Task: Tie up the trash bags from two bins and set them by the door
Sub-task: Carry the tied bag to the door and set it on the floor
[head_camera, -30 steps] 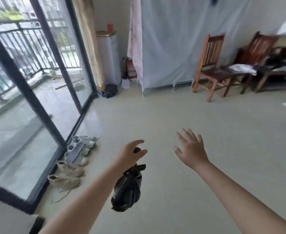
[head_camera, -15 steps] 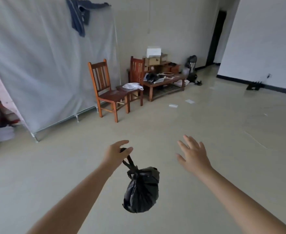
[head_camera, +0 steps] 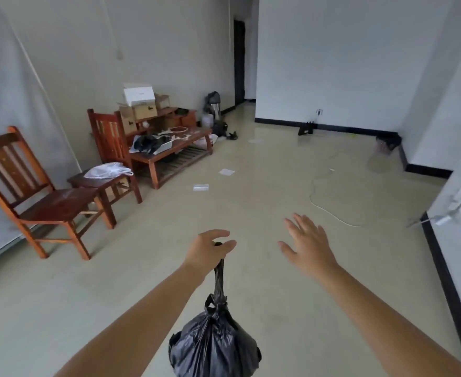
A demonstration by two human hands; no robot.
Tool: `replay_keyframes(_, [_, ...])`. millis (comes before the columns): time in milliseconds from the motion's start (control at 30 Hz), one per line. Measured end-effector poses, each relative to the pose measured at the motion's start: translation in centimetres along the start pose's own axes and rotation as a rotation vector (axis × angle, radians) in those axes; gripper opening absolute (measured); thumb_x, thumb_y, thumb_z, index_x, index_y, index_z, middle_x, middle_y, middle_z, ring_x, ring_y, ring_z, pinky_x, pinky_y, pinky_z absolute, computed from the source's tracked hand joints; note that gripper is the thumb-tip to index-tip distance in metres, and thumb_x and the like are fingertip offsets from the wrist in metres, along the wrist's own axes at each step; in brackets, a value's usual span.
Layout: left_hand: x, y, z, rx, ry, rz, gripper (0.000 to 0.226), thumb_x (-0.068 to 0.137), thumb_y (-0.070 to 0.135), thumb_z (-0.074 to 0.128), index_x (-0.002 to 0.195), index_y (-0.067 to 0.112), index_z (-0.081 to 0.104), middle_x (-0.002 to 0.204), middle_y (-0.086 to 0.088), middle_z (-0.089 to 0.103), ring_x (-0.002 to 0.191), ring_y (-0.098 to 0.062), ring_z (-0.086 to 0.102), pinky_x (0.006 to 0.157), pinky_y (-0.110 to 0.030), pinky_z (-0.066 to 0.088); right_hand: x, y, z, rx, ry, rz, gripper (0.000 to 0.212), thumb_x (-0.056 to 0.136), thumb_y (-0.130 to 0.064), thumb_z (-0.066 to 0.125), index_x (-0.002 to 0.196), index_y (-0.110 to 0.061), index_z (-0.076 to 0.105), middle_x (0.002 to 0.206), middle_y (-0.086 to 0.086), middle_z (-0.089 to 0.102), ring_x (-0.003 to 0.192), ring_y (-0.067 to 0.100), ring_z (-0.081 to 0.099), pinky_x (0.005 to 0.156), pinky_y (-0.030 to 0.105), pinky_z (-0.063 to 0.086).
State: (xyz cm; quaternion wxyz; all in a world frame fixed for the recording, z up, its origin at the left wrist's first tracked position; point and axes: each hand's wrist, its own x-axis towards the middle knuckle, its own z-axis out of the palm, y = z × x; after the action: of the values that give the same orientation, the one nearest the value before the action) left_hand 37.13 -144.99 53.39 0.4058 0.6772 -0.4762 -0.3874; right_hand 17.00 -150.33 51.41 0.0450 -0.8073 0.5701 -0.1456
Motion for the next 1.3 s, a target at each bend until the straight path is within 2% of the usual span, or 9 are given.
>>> replay_keyframes(167, [14.0,1.2,2.3,0.053,0.026,0.005,0.022,0.083,0.024,0.062,0.102,0.015,0.064,0.061,0.006,0.046,0.057,-0.010,0.045,0.045,-0.007,0.035,13.3,5.3,2.8,-0.060,-0.068,0.081,0.060,0.092,-0.041,0.038,0.143,-0.021,0.015,0.156,0.003,0.007,0.144,0.020,0.005,0.115,0.044,0.007])
replay_keyframes(433, [37.7,5.9,5.0,-0.003,0.109,-0.017,0.031,0.083,0.025,0.062,0.112,0.014,0.061,0.081,0.003,0.057,0.081,-0.017,0.054,0.071,-0.023,0.040,36.5,13.1,4.9,-0.082,-0.126,0.038,0.062,0.089,-0.047,0.030,0.143,-0.020,0.017,0.156,0.005,0.008,0.144,0.022,0.005,0.115,0.046,0.008])
replay_keyframes(567, [48.9,8.9,5.7,-0.009,0.133,0.012,0.029,0.084,0.024,0.061,0.111,0.014,0.061,0.064,0.004,0.047,0.059,-0.010,0.046,0.056,-0.015,0.036,47.8,16.2,5.5,-0.087,-0.110,0.051,0.065,0.085,-0.048,0.024,0.143,-0.019,0.017,0.155,0.005,0.010,0.143,0.022,0.007,0.114,0.046,0.012])
replay_keyframes(800, [71.2,13.5,7.3,-0.035,0.108,0.098,0.033,0.084,0.024,0.061,0.115,0.014,0.058,0.074,0.008,0.051,0.073,-0.013,0.051,0.061,-0.018,0.039,69.3,19.9,8.3,-0.081,-0.081,0.044,0.059,0.093,-0.038,0.037,0.144,-0.021,0.013,0.156,0.004,0.006,0.144,0.022,0.003,0.115,0.046,0.006])
replay_keyframes(967, [88.1,17.9,9.2,0.016,-0.026,0.085,0.031,0.083,0.021,0.063,0.113,0.012,0.060,0.117,-0.013,0.055,0.094,-0.025,0.054,0.085,-0.032,0.043,84.0,23.2,8.6,-0.040,-0.051,0.106,0.059,0.093,-0.037,0.037,0.144,-0.020,0.011,0.156,0.005,0.007,0.144,0.023,0.002,0.115,0.048,0.005])
replay_keyframes(1067, [97.4,19.6,11.4,0.007,-0.076,0.043,0.033,0.082,0.020,0.064,0.113,0.009,0.060,0.116,-0.018,0.057,0.092,-0.025,0.054,0.091,-0.034,0.043,91.7,26.7,9.0,-0.035,-0.034,0.145,0.061,0.093,-0.037,0.038,0.144,-0.019,0.010,0.156,0.005,0.007,0.144,0.023,0.002,0.115,0.048,0.005])
replay_keyframes(1167, [106.1,20.7,14.1,0.023,-0.101,0.014,0.034,0.083,0.021,0.063,0.115,0.012,0.058,0.126,-0.021,0.055,0.110,-0.032,0.055,0.098,-0.037,0.041,99.9,31.0,10.3,-0.058,-0.051,0.172,0.059,0.094,-0.038,0.037,0.144,-0.020,0.011,0.156,0.005,0.005,0.144,0.023,0.001,0.115,0.048,0.004])
replay_keyframes(1200, [109.0,21.1,14.9,0.023,-0.109,0.011,0.035,0.083,0.020,0.063,0.116,0.011,0.057,0.122,-0.021,0.056,0.108,-0.033,0.056,0.096,-0.037,0.041,102.9,32.5,10.9,-0.068,-0.060,0.171,0.058,0.094,-0.038,0.036,0.144,-0.020,0.012,0.156,0.005,0.005,0.144,0.023,0.001,0.115,0.048,0.004])
replay_keyframes(1300, [117.8,22.2,17.1,-0.016,-0.114,-0.015,0.037,0.084,0.015,0.061,0.119,0.005,0.055,0.081,-0.012,0.058,0.069,-0.022,0.055,0.073,-0.029,0.043,111.9,36.9,12.2,-0.092,-0.096,0.147,0.057,0.094,-0.038,0.036,0.143,-0.020,0.014,0.156,0.006,0.004,0.144,0.024,0.001,0.115,0.049,0.005])
